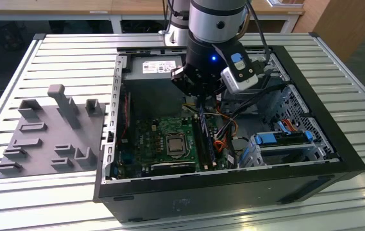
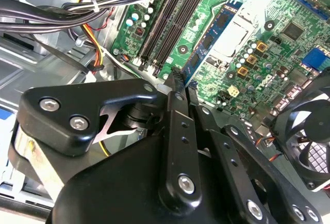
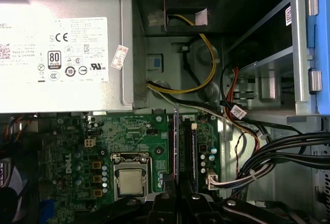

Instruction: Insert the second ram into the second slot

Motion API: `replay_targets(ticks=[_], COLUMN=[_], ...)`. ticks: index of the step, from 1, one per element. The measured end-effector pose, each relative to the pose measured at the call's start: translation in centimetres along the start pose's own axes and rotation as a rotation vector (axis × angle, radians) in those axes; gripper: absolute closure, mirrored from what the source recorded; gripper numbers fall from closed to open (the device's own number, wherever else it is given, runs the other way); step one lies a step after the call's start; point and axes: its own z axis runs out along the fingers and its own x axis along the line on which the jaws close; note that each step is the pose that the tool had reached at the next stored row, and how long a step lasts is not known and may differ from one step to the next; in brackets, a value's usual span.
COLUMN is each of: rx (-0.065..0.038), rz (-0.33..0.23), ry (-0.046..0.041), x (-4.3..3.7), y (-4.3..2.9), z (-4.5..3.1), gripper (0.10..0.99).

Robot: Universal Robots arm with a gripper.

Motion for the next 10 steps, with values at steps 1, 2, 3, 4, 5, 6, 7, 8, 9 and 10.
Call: replay_targets(ticks=[1,2,3,4,5,6,7,8,9,10], rx=[0.000,0.000,0.000,0.000,0.000,0.000,0.000,0.000,0.000,0.000], rz=[0.000,0.000,0.000,0.000,0.000,0.000,0.000,0.000,0.000,0.000], ry=[0.0000,0.0000,0.0000,0.0000,0.0000,0.0000,0.0000,0.0000,0.0000,0.0000], x=[0.00,0.00,0.00,0.00,0.00,0.00,0.00,0.00,0.00,0.00], y=[0.00,0.00,0.00,0.00,0.00,0.00,-0.01,-0.01,-0.01,-0.01], z=[0.03,0.06,0.09,0.12,0.15,0.18,0.21,0.24,0.28,0.31], gripper=[0.945,0.945,0.945,0.945,0.945,0.945,0.945,0.945,0.945,0.945])
